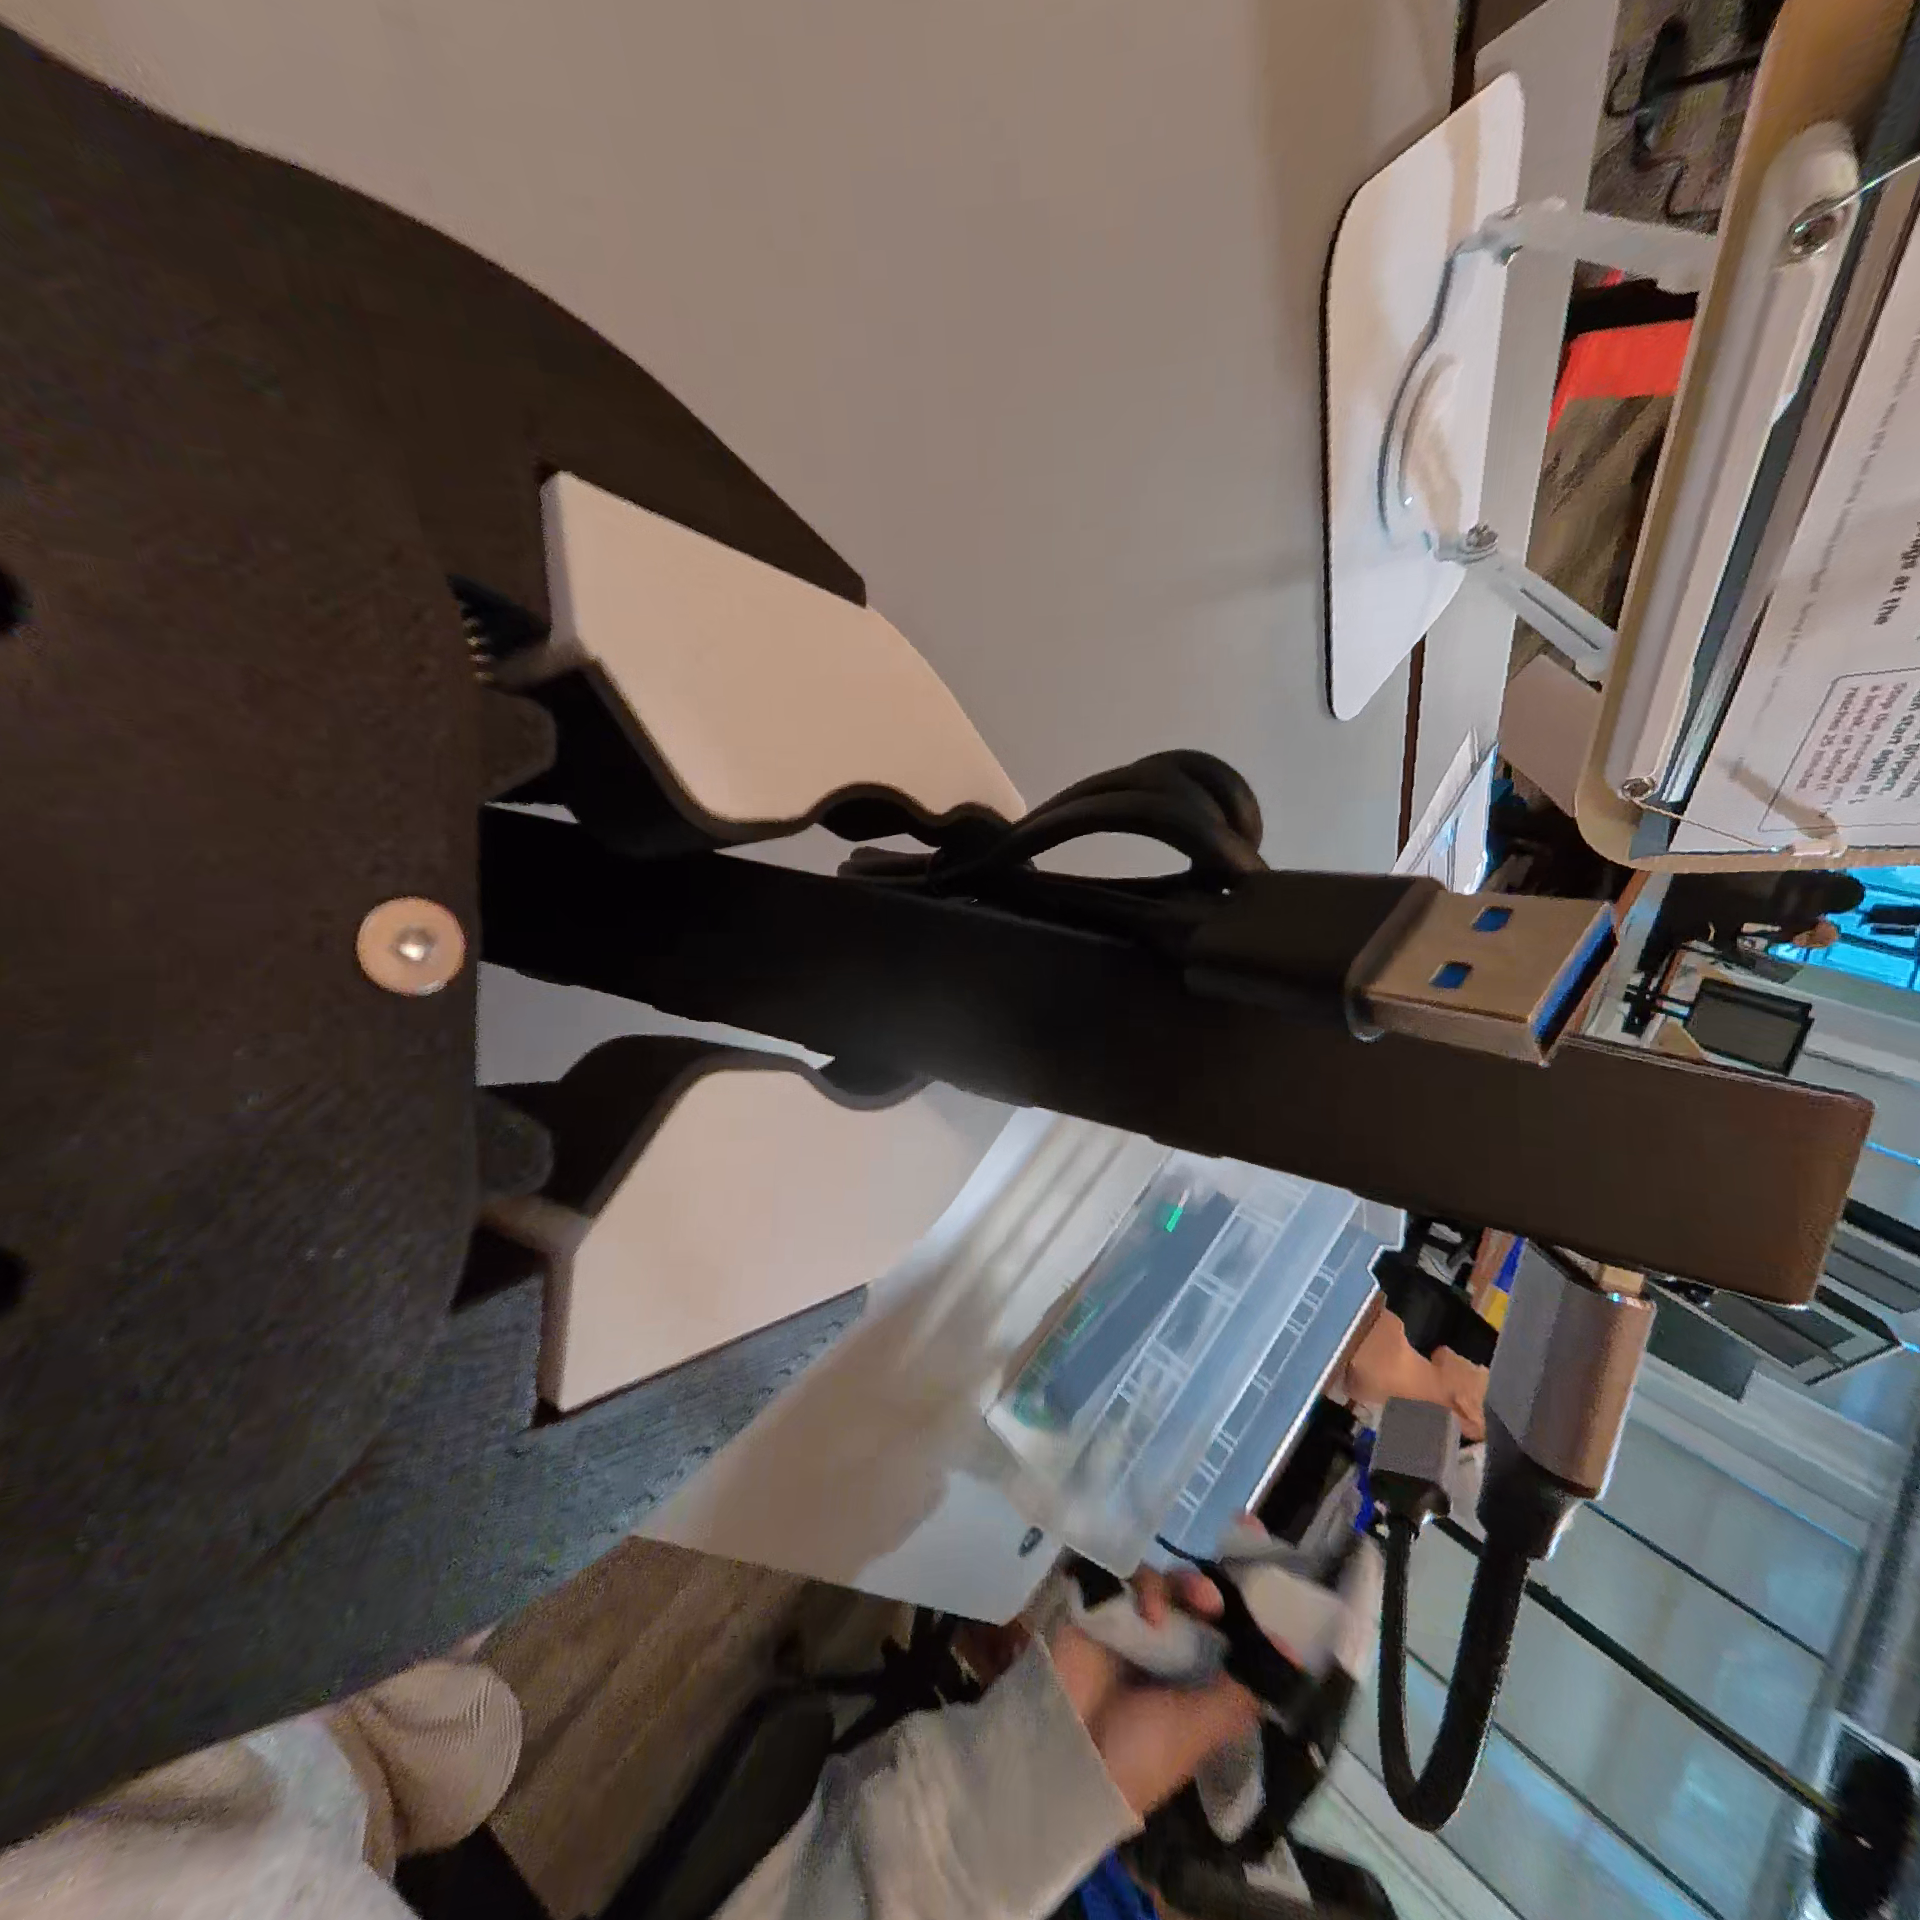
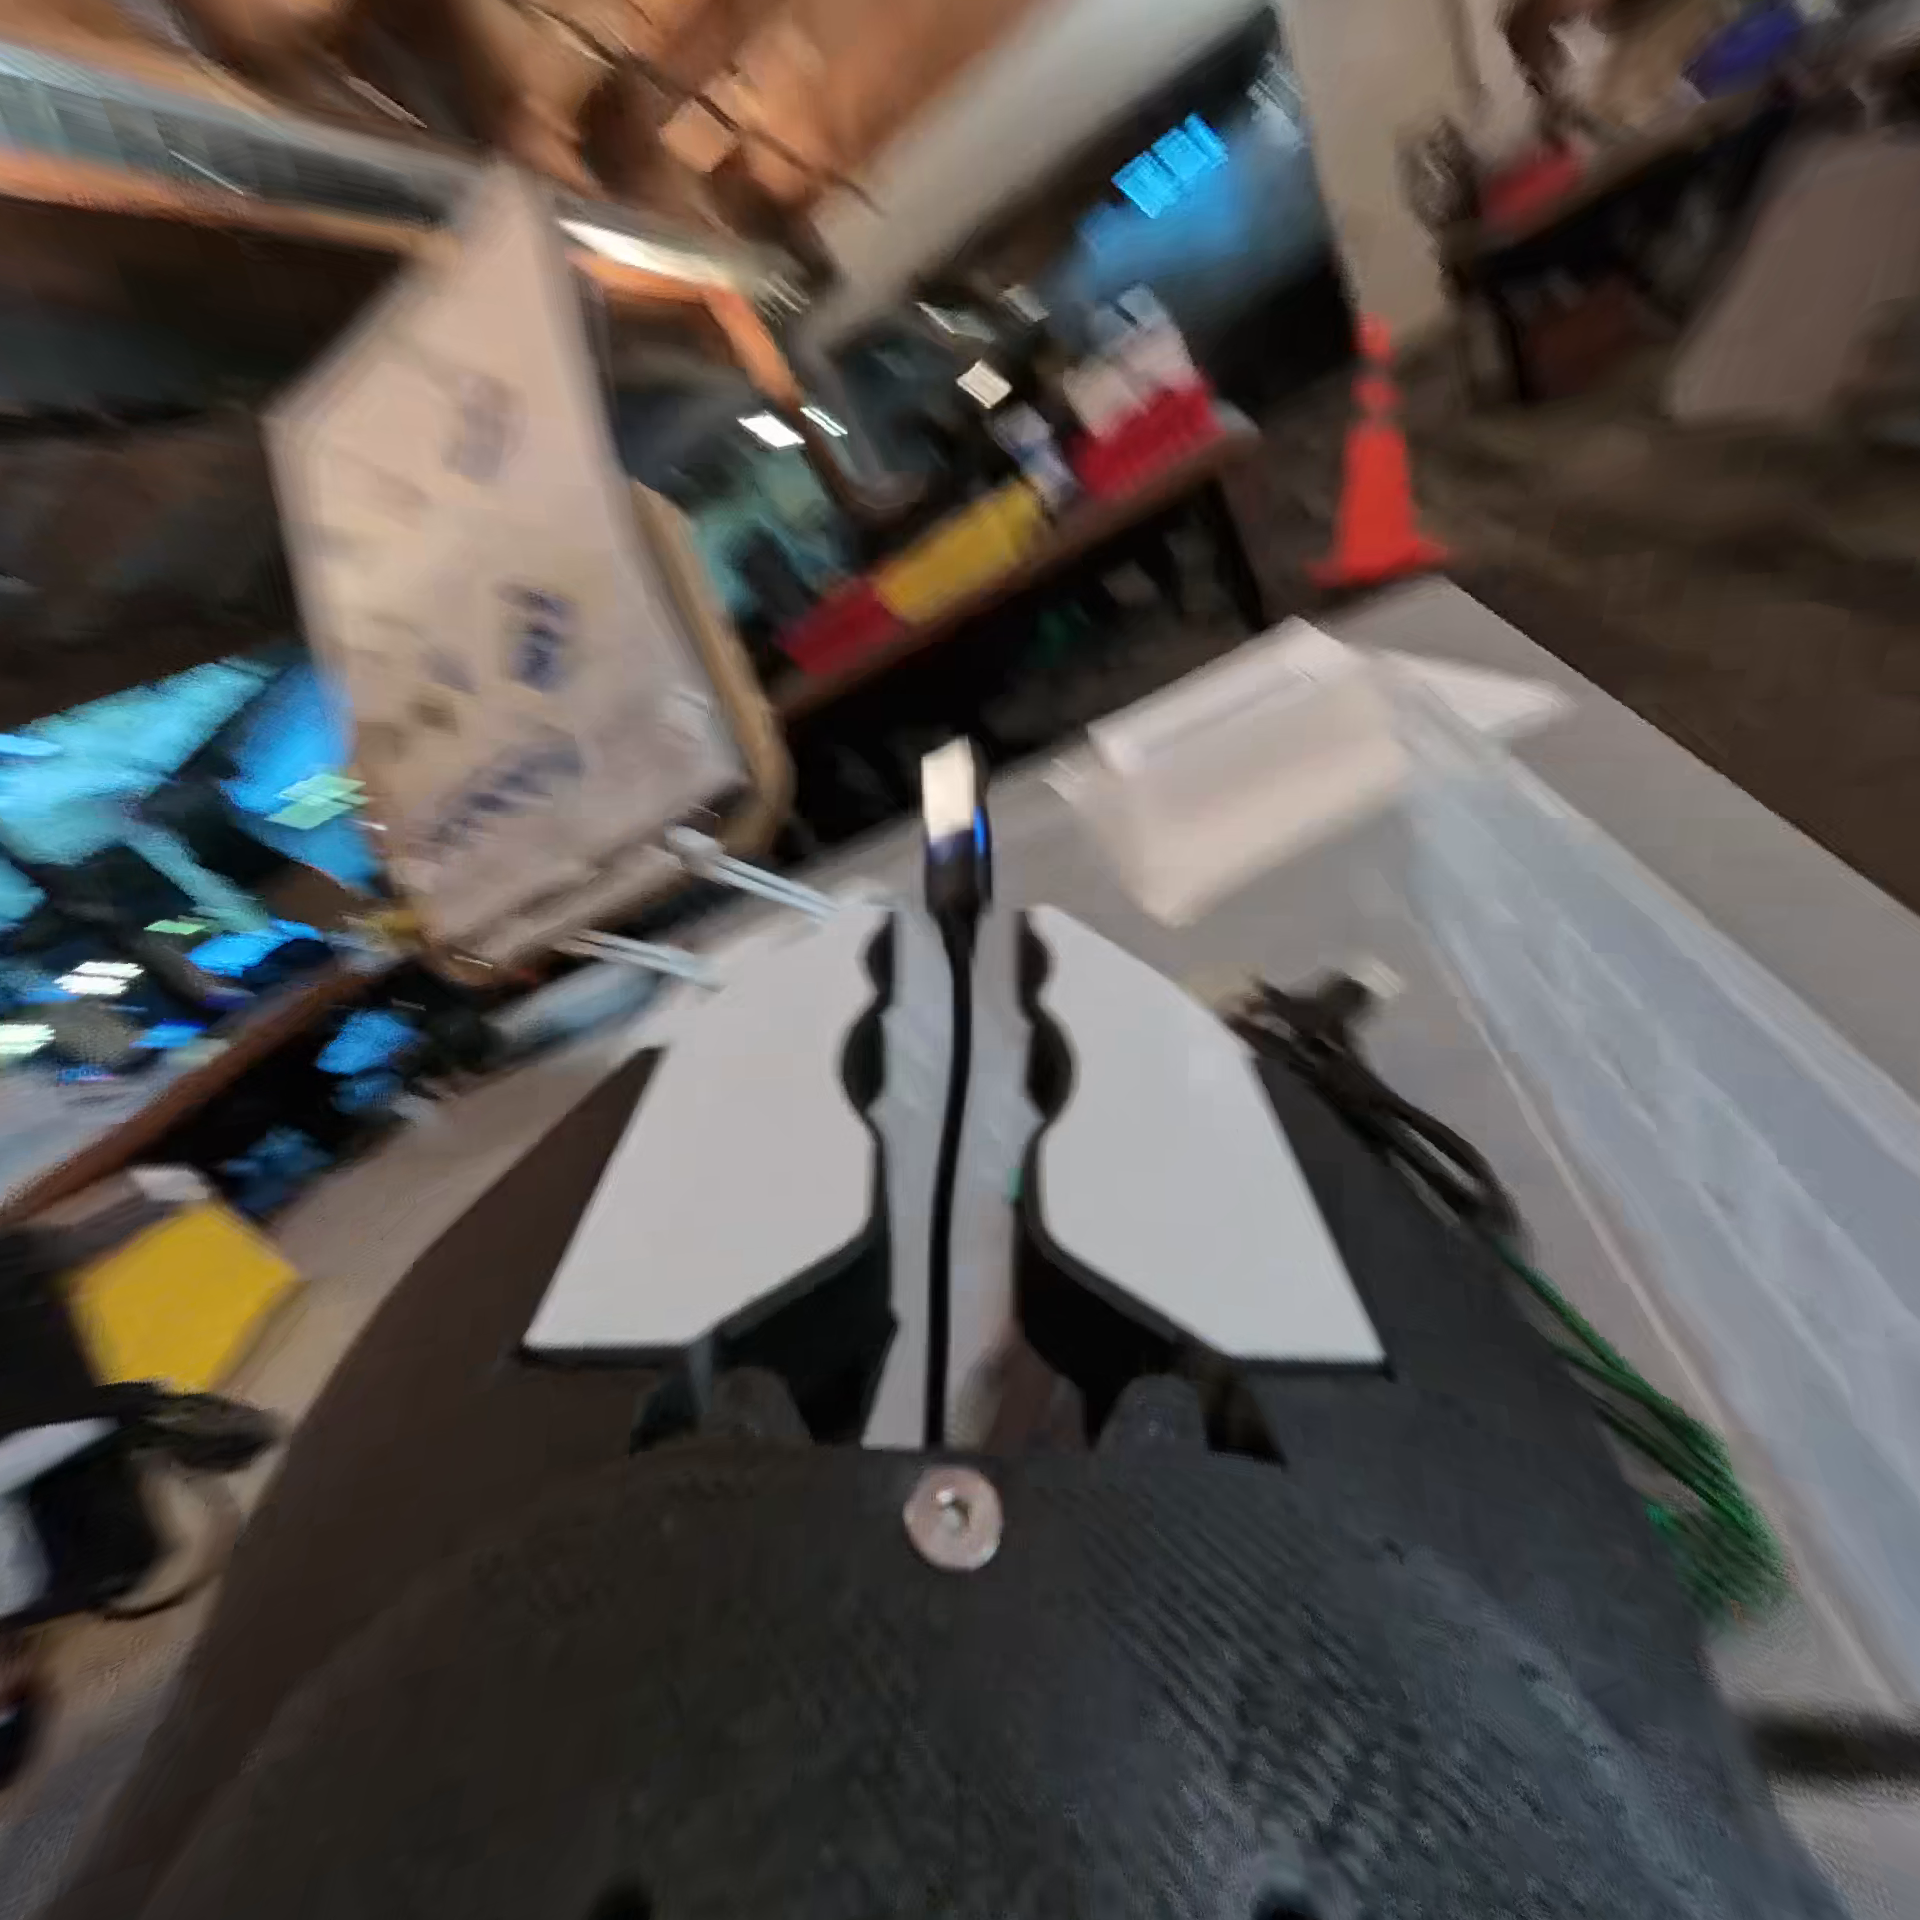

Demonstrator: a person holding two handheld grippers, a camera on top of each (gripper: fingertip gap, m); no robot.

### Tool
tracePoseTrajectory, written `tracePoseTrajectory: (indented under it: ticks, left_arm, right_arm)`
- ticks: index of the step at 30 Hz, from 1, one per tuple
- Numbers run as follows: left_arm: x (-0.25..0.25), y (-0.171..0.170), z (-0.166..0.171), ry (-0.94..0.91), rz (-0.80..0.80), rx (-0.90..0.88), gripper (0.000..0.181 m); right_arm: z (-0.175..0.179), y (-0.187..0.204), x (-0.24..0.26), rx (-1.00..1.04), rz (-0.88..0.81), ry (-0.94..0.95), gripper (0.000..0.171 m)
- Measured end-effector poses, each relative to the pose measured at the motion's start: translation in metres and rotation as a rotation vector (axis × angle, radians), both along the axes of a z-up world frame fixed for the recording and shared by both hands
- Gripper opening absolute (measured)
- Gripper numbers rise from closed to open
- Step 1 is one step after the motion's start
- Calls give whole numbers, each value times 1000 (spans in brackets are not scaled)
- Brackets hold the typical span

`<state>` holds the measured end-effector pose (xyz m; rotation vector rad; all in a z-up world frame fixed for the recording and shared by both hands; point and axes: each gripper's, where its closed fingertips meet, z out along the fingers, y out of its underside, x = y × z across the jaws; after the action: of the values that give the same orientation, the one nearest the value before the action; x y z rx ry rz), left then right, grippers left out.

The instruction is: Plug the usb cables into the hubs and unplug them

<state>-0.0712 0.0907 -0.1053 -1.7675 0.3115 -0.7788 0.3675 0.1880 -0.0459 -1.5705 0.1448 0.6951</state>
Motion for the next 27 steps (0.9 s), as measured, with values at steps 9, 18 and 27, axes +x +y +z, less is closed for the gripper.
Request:
tracePoseTrajectory:
  ticks: [9, 18, 27]
  left_arm:
    - [14, -4, -10, 0, -51, -41, 39]
    - [34, -12, -20, 154, -94, -22, 40]
    - [51, -21, -34, 642, -100, 168, 40]
  right_arm:
    - [7, -4, 22, -15, -195, -454, 68]
    - [43, -96, -215, 271, 524, -502, 41]
    - [-23, -156, -317, -42, 971, -146, 60]
